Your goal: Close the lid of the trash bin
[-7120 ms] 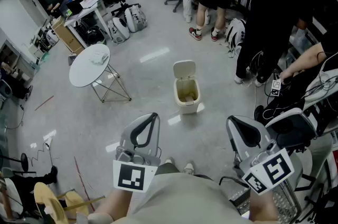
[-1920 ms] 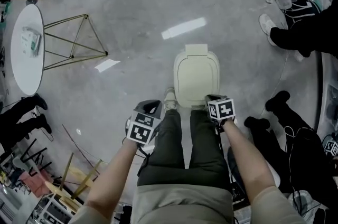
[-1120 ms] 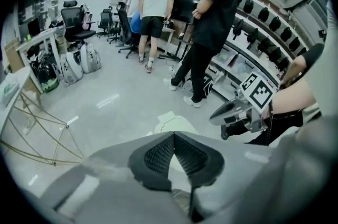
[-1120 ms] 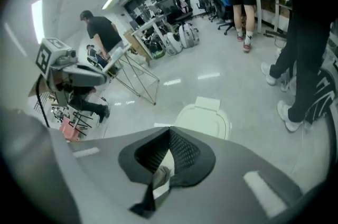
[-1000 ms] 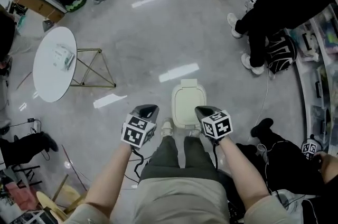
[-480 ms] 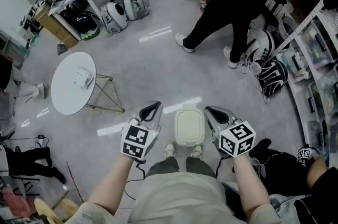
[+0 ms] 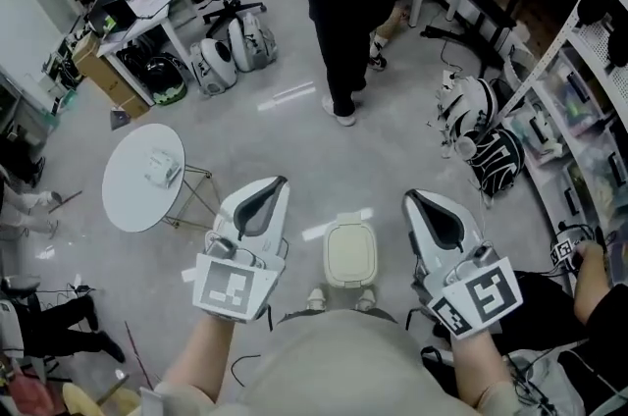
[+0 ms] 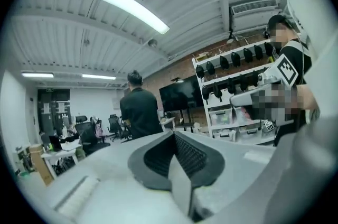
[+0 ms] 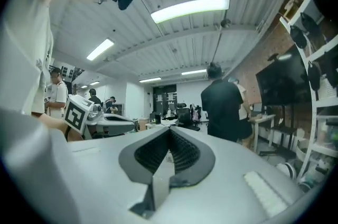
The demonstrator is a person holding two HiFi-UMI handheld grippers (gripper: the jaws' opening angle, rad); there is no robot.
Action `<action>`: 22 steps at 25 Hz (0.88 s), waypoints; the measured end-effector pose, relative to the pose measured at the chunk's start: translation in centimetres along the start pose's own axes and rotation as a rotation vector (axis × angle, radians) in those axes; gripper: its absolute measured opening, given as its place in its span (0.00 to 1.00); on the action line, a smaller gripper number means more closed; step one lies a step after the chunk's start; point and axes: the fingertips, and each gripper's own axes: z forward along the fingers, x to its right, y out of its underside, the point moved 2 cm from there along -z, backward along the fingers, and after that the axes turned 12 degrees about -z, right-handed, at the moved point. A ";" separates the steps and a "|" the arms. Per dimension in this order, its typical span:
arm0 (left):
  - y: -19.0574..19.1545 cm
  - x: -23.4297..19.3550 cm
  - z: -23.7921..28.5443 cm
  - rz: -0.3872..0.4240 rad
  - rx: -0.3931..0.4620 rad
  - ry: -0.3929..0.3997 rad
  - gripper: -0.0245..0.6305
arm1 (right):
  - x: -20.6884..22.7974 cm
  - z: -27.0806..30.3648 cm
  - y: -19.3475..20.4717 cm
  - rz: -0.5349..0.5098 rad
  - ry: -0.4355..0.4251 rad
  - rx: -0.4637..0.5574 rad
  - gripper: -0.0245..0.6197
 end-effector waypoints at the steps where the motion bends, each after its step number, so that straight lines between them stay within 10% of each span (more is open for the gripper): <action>1: -1.0 0.3 -0.3 0.003 0.018 -0.004 0.04 | 0.3 -0.4 -1.5 -0.014 0.016 0.028 0.04; 9: -5.5 1.4 -2.6 0.060 0.131 -0.013 0.04 | 0.9 -3.0 -8.5 -0.114 0.059 0.163 0.04; 22: -5.3 1.4 -3.6 0.057 0.105 -0.064 0.04 | 0.6 -2.4 -7.6 -0.149 0.044 0.102 0.04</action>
